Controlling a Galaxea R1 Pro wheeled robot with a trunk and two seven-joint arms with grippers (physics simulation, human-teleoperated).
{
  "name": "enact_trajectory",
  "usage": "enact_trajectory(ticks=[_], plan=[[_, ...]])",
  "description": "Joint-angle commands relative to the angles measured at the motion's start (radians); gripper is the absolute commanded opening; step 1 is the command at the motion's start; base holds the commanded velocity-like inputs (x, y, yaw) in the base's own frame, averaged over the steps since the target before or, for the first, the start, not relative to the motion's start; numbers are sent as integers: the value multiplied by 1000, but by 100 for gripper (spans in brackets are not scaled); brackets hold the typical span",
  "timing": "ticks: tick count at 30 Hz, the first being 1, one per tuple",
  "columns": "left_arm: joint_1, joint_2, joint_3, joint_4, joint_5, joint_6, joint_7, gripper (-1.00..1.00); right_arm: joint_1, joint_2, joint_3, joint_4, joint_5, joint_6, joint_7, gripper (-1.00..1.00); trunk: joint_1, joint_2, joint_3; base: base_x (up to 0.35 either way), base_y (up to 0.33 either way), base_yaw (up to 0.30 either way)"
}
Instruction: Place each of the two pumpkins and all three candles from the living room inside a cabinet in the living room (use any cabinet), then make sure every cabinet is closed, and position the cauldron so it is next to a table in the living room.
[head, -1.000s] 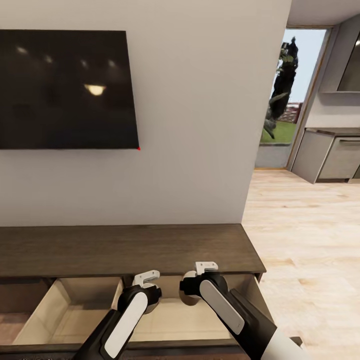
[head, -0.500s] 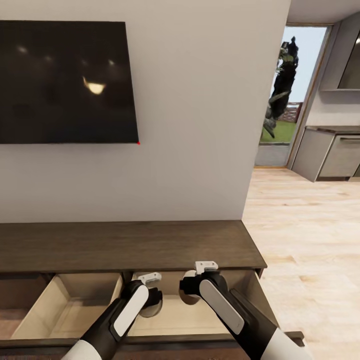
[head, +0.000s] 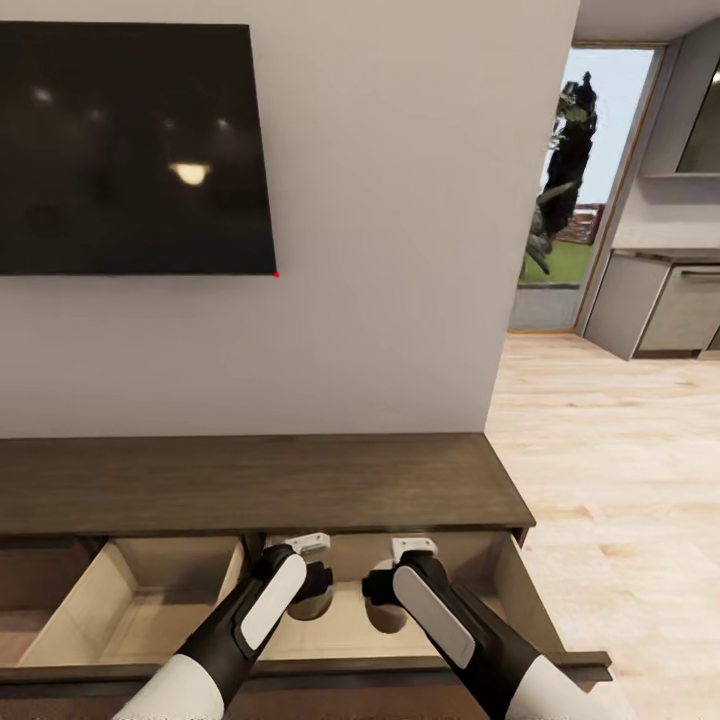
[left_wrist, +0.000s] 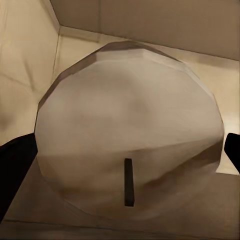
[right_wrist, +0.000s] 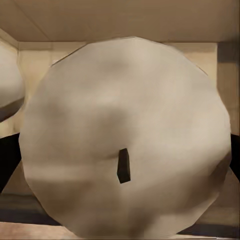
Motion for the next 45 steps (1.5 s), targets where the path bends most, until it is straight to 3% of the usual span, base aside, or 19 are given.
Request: enact_trajectory(ticks=[1,8,14,20,25,31,39,45], plan=[[-5,0,-2,0,9,-1,11,-100,-4,0,2,8,-8,-4,-9,-100,4,-8,-4,0,0,0],[-17,0,-3,2,9,-4,11,-100,-11,1,-2,24,-4,-7,4,-100,31,-57,-26,0,0,0],[-18,1,-3,30,7,-14,11,-100,-16,5,-5,26,39,-8,6,-100,54,-99,-45,0,0,0],[-18,2,-3,81,0,-39,12,-100,-26,7,-5,31,51,-75,7,-100,77,-141,-64,0,0,0],[-18,1,-2,92,-57,-57,12,-100,-36,9,-3,37,53,-102,18,-100,96,-176,-79,0,0,0],[-18,1,-1,93,-73,-60,12,-100,-38,9,2,72,53,-134,56,-100,119,-218,-98,0,0,0],[-18,1,-2,91,-72,-75,12,-100,-38,9,3,85,96,-151,83,-100,119,-218,-98,2,0,0],[-18,1,-1,92,-71,-80,11,-100,-38,8,3,88,99,-151,87,-100,119,-218,-98,34,0,0]])
